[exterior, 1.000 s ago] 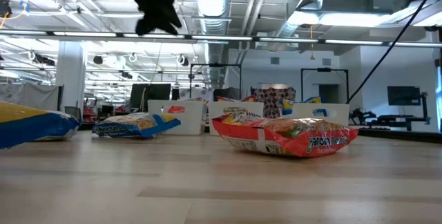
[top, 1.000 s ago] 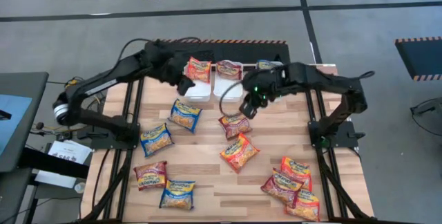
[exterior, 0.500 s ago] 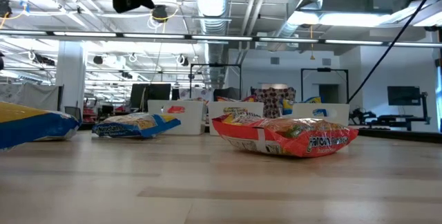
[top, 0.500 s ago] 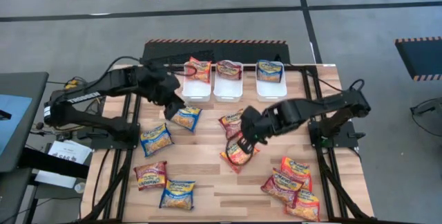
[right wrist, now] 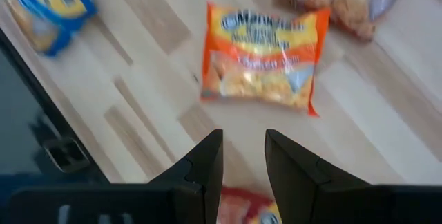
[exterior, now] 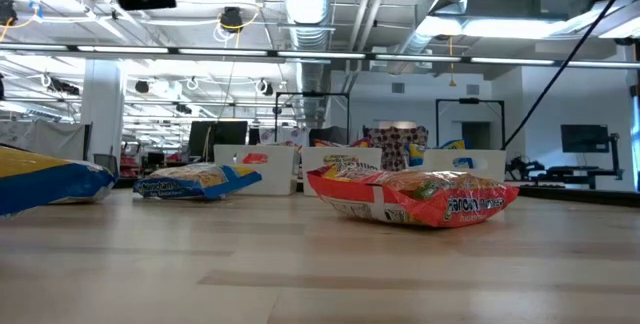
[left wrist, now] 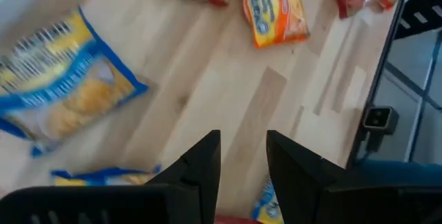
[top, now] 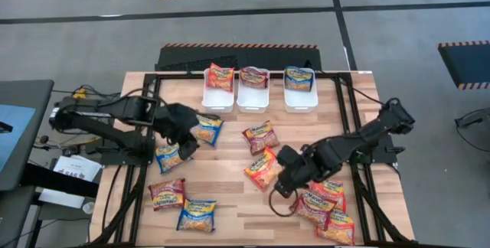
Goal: Sort Maruchan noodles
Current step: Put the red noodle pack into the middle white bin
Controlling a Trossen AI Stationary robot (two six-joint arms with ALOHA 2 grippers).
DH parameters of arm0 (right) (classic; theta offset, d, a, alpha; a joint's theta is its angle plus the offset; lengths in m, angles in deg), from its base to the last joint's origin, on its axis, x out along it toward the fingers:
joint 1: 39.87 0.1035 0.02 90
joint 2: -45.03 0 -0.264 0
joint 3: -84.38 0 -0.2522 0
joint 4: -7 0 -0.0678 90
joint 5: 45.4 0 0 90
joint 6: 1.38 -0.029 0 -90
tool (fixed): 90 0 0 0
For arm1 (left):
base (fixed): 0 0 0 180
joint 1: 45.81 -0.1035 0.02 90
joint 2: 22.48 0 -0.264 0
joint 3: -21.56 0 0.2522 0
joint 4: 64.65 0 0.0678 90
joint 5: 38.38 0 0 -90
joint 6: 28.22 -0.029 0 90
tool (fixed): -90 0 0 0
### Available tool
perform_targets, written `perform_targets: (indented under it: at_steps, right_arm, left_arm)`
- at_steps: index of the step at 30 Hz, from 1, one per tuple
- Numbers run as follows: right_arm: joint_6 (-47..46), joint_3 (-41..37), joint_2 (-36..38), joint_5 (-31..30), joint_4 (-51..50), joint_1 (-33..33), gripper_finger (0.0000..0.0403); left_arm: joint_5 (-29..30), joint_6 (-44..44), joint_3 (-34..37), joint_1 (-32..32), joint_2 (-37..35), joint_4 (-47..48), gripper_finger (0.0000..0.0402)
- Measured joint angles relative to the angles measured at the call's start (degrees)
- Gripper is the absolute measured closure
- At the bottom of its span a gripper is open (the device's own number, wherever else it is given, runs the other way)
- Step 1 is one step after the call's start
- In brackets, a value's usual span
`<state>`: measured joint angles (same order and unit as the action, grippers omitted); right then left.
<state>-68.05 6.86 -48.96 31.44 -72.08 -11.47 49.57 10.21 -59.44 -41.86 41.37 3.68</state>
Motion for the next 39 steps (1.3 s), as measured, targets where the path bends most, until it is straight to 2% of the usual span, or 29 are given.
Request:
perform_targets:
  at_steps: [5, 15, 20, 28, 39]
  right_arm:
    - [-1.3, -2.5, 0.0, 0.7, -1.2, 4.1, 0.027]
    - [2.7, -4.7, 0.3, 0.0, -3.1, 10.5, 0.027]
    - [9.1, -7.3, 1.1, 0.0, -3.3, 10.3, 0.027]
    - [20.0, -7.8, 3.5, 1.0, -3.9, 8.2, 0.027]
    - [23.7, -7.8, 8.7, 1.3, -2.2, 4.1, 0.027]
  left_arm:
    - [2.2, 8.0, 0.2, 2.8, 0.0, 0.0, 0.03]
    - [5.5, 16.3, 0.2, 8.4, -0.1, 0.0, 0.03]
    - [5.6, 20.7, 0.2, 11.4, -0.1, 0.0, 0.03]
    - [5.7, 21.3, 0.2, 14.3, -0.1, 0.5, 0.03]
    - [5.5, 19.1, 0.2, 15.5, -0.1, 3.3, 0.0297]
